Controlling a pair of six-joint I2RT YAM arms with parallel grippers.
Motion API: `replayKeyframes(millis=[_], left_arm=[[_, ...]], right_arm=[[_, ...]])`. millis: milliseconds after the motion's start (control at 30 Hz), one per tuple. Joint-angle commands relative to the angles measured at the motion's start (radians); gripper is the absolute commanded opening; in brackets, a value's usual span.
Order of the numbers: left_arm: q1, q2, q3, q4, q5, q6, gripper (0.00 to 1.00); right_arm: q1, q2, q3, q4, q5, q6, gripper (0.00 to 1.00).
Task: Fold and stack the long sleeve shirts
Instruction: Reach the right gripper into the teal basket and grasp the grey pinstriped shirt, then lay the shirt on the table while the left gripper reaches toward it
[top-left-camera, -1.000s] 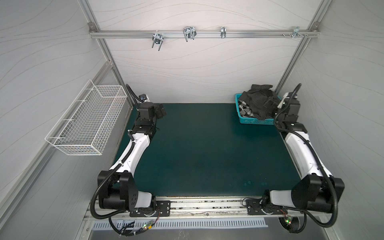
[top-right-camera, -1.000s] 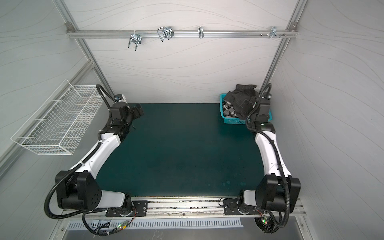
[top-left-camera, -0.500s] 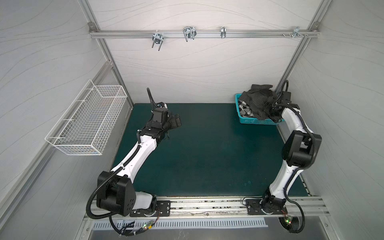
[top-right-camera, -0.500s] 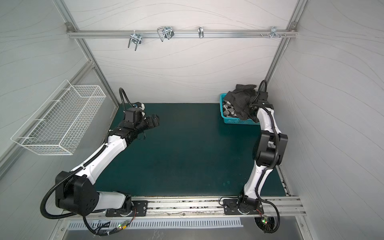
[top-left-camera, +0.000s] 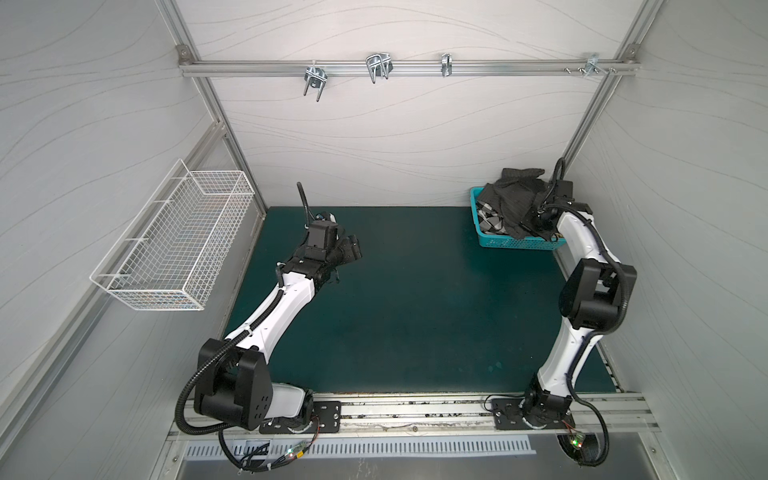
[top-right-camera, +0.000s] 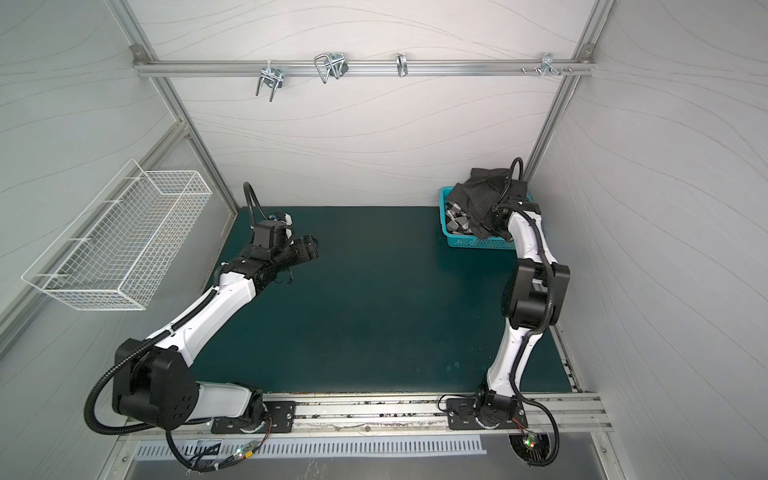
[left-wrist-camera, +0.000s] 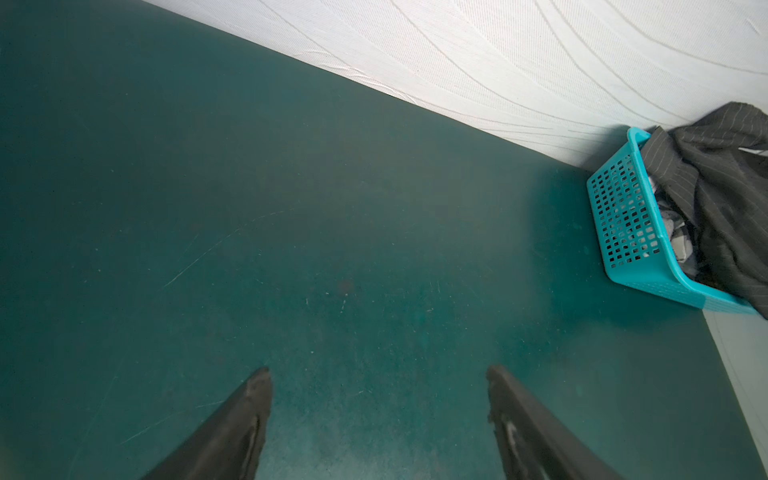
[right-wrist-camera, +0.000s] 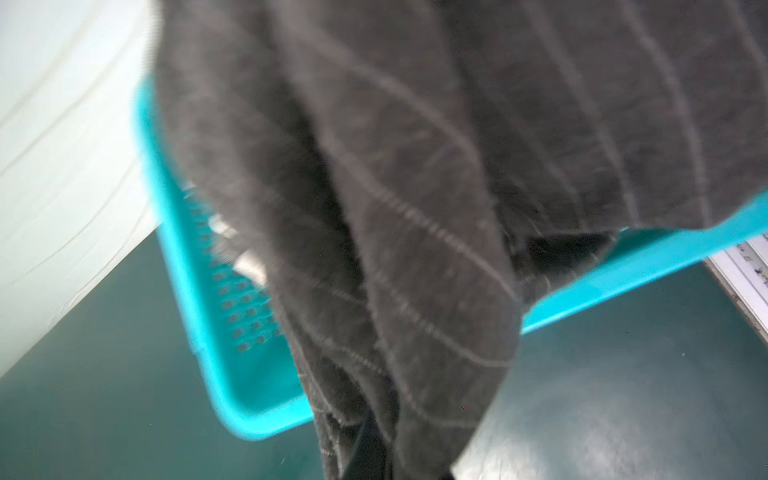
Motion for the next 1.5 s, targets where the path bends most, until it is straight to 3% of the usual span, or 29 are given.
replayKeyframes(millis=[0,167,367,500,633,700,800,867,933,1000,1067,1133,1300,1367,1467], left_arm=[[-0.005,-0.018,0.093,-0.064,-0.01,-0.059,0.8],[-0.006,-0.147,0.068,-0.105,-0.055,-0.126,0.81],[-0.008,-0.272,0.044,-0.155,-0.076,-0.167,0.81],[-0.008,-0.324,-0.01,-0.151,-0.06,-0.212,0.82],[-0.01,-0.342,-0.089,-0.16,-0.004,-0.269,0.81],[-0.014,-0.352,-0.143,-0.154,0.017,-0.295,0.82],[-0.032,-0.342,-0.239,-0.131,0.053,-0.333,0.84],[-0.059,-0.32,-0.277,-0.132,0.066,-0.35,0.85],[-0.097,-0.291,-0.301,-0.142,0.08,-0.376,0.87],[-0.153,-0.265,-0.319,-0.143,0.099,-0.398,0.87],[-0.2,-0.248,-0.329,-0.19,0.109,-0.43,0.89],[-0.227,-0.244,-0.352,-0.238,0.138,-0.489,0.89],[-0.245,-0.25,-0.445,-0.246,0.234,-0.641,0.84],[-0.263,-0.24,-0.469,-0.237,0.252,-0.69,0.83],[-0.275,-0.207,-0.497,-0.198,0.249,-0.748,0.79]], right_arm=[[0.129,-0.197,0.075,-0.116,-0.01,-0.066,0.0],[0.326,-0.351,0.161,-0.223,-0.054,-0.159,0.0],[0.491,-0.526,0.17,-0.183,-0.294,-0.201,0.04],[0.564,-0.633,-0.023,-0.035,-0.345,-0.143,0.09],[0.568,-0.632,-0.259,0.02,-0.276,-0.079,0.08],[0.565,-0.577,-0.335,-0.028,-0.153,-0.055,0.19],[0.534,-0.428,-0.362,-0.211,0.07,-0.015,0.61],[0.507,-0.379,-0.384,-0.284,0.125,0.015,0.71],[0.524,-0.42,-0.45,-0.273,0.221,0.038,0.87],[0.569,-0.49,-0.501,-0.26,0.334,0.05,0.95],[0.589,-0.564,-0.543,-0.252,0.371,0.051,0.99],[0.584,-0.653,-0.598,-0.218,0.337,0.064,0.98],[0.573,-0.86,-0.799,-0.062,0.128,0.118,0.99],[0.582,-0.88,-0.846,-0.059,0.067,0.144,0.99],[0.621,-0.851,-0.853,-0.134,0.08,0.149,0.99]])
